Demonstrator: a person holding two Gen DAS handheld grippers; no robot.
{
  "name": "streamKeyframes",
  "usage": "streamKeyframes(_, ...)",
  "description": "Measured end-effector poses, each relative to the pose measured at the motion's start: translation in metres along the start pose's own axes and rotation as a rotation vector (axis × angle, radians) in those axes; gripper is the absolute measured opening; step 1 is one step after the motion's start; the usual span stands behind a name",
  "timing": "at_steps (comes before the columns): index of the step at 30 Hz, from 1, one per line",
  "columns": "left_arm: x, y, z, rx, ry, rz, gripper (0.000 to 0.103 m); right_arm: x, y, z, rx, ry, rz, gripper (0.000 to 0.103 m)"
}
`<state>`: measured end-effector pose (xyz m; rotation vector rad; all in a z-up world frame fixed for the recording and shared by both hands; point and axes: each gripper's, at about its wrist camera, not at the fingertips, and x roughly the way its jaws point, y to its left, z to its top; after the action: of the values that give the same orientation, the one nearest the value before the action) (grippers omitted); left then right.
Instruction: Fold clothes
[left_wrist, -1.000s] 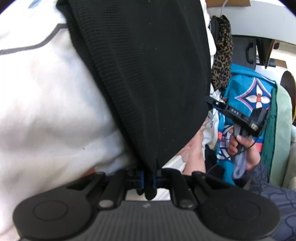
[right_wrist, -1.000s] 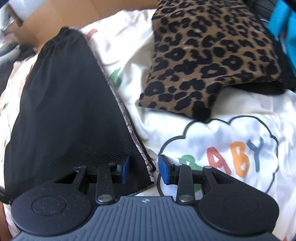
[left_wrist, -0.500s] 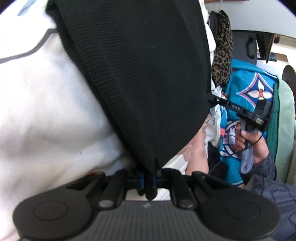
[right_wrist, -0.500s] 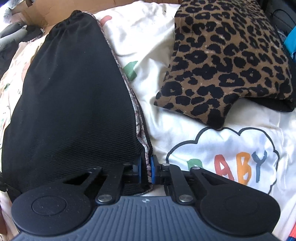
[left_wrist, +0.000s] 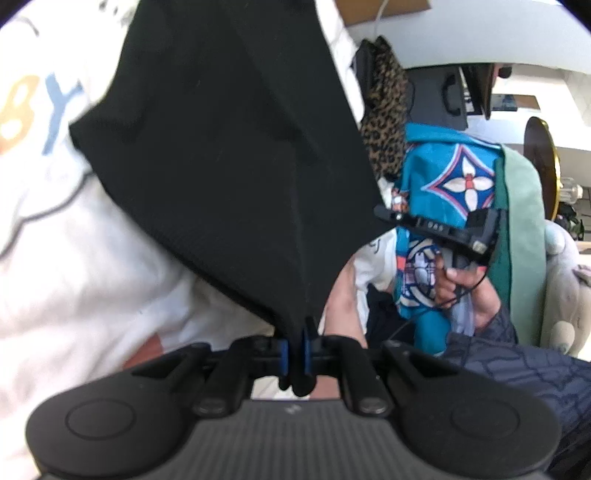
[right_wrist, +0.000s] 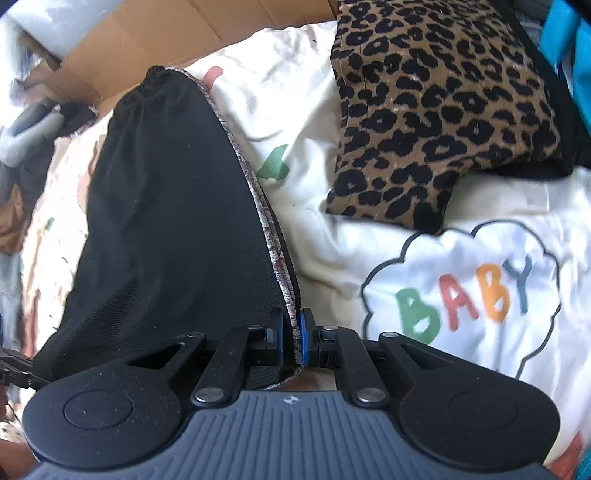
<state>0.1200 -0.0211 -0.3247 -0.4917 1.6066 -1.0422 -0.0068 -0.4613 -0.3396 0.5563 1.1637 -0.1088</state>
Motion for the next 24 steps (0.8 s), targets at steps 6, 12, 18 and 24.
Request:
streamKeyframes(6, -0.033, -0.019, 0.003, 0.049, -0.04, 0.013, 0.008, -0.002, 0.003, -0.011, 0.059, 0.037, 0.066, 0.007)
streamKeyframes(12, -0.06, -0.023, 0.004, 0.036, -0.096, 0.01, 0.007, 0.009, 0.01, -0.029, 0.095, 0.097, 0.112, 0.007)
streamKeyframes(18, -0.067, -0.009, -0.004, 0.025, -0.096, 0.109, 0.006, 0.023, 0.025, -0.042, 0.085, 0.164, 0.14, 0.007)
streamKeyframes(24, -0.067, 0.015, -0.014, -0.049, -0.093, 0.153, 0.006, 0.034, 0.032, -0.051, 0.079, 0.194, 0.124, 0.007)
